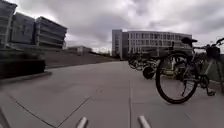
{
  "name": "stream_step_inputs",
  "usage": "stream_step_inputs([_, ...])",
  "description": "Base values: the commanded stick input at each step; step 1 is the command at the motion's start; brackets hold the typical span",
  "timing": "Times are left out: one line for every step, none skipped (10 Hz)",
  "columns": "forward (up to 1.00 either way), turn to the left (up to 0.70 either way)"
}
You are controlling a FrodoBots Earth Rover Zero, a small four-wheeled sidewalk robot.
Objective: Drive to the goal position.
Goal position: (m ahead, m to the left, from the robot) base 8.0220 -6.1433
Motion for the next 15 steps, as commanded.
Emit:
stream_step_inputs([0.5, 0.0])
stream_step_inputs([0.5, 0.0])
stream_step_inputs([0.5, 0.0])
stream_step_inputs([0.5, 0.0])
stream_step_inputs([0.5, 0.0])
stream_step_inputs([0.5, 0.0])
stream_step_inputs([0.5, 0.0])
stream_step_inputs([0.5, 0.0])
stream_step_inputs([0.5, 0.0])
stream_step_inputs([0.5, 0.0])
stream_step_inputs([0.5, 0.0])
stream_step_inputs([0.5, 0.0])
stream_step_inputs([0.5, 0.0])
stream_step_inputs([0.5, 0.0])
stream_step_inputs([0.5, 0.0])
